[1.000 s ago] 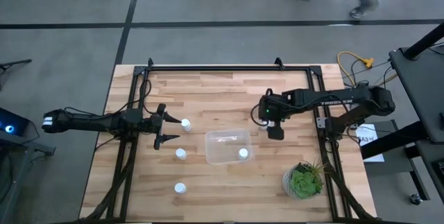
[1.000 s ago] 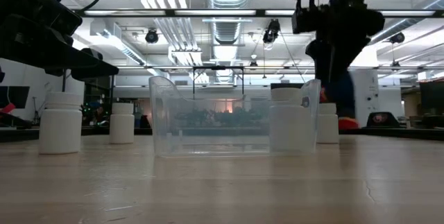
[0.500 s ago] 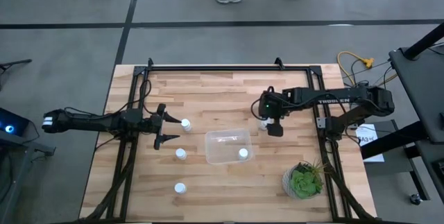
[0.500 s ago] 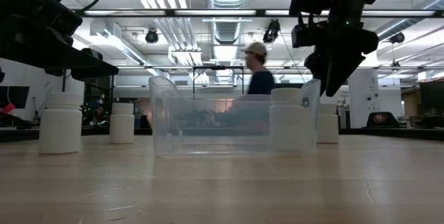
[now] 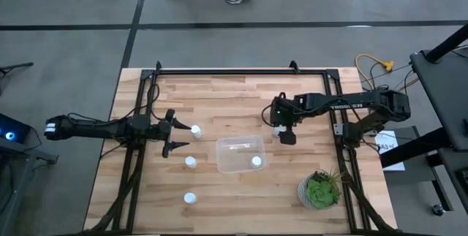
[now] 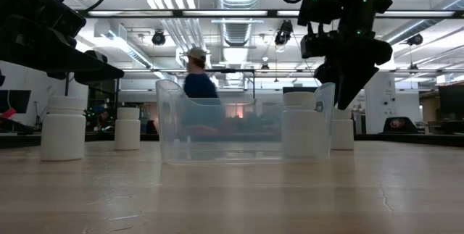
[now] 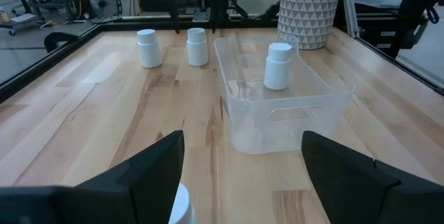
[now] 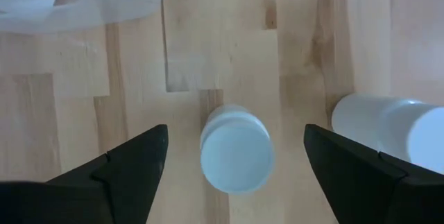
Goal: Pick and place pill bottles into a basket
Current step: Put the white medicine bottle into the transparent bin
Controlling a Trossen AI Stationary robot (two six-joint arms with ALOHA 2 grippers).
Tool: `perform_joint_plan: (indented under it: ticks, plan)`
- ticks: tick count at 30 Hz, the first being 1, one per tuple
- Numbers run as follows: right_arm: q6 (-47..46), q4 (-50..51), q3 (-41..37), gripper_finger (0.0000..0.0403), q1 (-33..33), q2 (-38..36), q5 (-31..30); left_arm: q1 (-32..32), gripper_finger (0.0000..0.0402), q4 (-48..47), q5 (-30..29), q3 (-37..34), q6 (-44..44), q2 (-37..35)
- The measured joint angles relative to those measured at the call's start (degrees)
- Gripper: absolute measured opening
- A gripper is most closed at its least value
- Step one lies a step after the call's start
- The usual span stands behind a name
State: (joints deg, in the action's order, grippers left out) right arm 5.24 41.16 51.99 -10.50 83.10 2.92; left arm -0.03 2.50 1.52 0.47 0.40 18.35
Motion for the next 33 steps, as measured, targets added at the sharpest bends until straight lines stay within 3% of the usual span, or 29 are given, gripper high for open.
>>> perform_joint_plan:
  ticks: [14, 18, 24, 33]
  plan:
    - [-0.71, -0.06, -0.24, 0.0321, -0.02, 3.05, 0.12, 0.00, 0.0274, 0.00, 0.00, -0.02, 0.00, 0.00]
    - [-3.17, -0.10, -0.39, 0.0280, -0.02, 3.72, -0.15, 0.02, 0.0274, 0.00, 0.00, 0.00, 0.00, 0.00]
    - [-4.40, -0.51, -0.29, 0.0150, -0.02, 3.58, 0.23, 0.01, 0.0274, 0.00, 0.00, 0.00, 0.00, 0.00]
    - [-5.08, 2.46, 3.61, 0.0143, 0.00, 2.57, 3.80, 0.00, 0.0274, 0.00, 0.02, 0.00, 0.00, 0.00]
